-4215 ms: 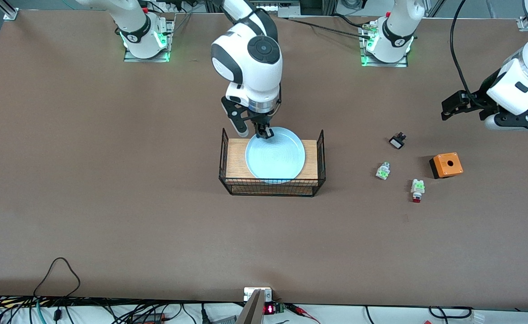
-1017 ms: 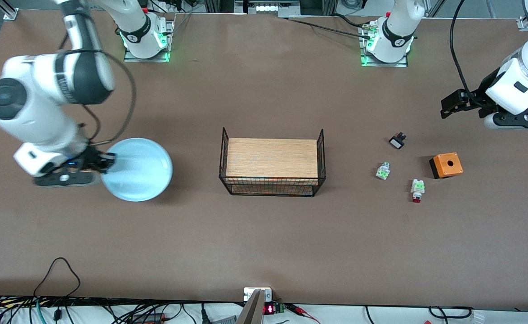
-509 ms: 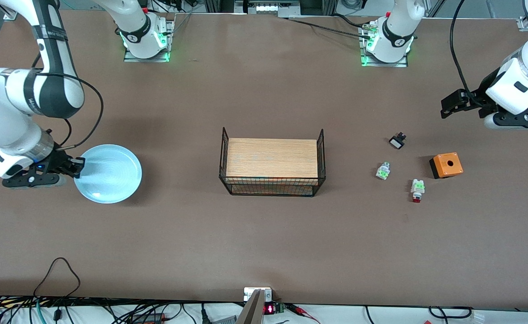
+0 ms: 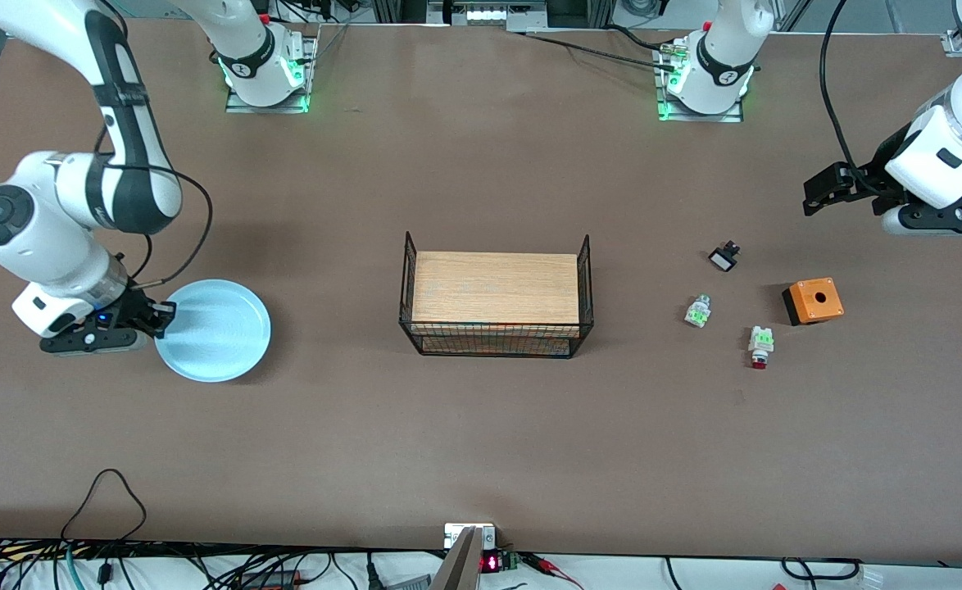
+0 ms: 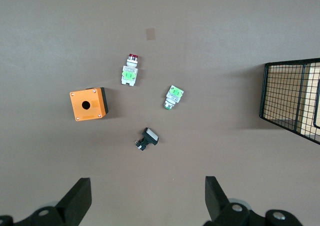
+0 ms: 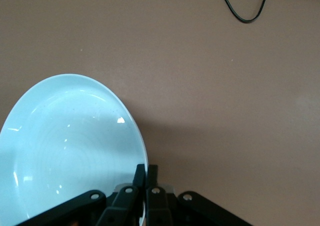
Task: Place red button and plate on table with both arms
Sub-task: 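Carry the plate beside the basket and lower it onto the table, then open the right gripper to release the plate rim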
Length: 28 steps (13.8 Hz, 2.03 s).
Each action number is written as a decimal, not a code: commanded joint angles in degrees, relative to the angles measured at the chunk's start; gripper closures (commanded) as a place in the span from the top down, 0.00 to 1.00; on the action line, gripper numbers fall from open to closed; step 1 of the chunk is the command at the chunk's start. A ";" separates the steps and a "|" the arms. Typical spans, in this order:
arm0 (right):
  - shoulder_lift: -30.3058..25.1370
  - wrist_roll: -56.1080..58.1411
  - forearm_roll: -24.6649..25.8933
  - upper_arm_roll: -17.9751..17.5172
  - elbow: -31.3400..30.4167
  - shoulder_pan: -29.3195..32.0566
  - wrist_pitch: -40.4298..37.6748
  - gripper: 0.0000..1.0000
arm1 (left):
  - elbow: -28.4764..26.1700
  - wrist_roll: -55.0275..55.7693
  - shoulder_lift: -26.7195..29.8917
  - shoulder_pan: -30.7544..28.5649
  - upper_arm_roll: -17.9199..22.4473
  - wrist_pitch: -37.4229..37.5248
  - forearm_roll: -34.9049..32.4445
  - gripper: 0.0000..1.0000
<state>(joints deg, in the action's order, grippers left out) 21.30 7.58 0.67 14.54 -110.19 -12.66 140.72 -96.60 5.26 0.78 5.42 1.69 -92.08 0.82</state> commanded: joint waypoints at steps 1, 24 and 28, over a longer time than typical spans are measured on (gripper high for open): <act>4.43 0.95 -1.46 -0.83 -0.12 0.88 7.35 0.03 | 1.59 0.45 -0.52 0.03 -0.10 1.29 -0.46 1.00; 14.65 0.68 -1.46 -1.80 0.94 0.53 23.20 0.27 | 1.59 0.28 -0.52 0.03 0.07 1.29 -0.46 1.00; 10.26 0.68 -1.55 -1.80 0.85 -0.52 19.07 0.28 | 1.59 0.28 -0.52 0.03 0.07 1.29 -0.46 1.00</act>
<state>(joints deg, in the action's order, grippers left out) 34.59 7.55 0.22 13.24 -109.05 -12.91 162.17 -96.58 5.26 0.78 5.42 1.71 -92.07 0.82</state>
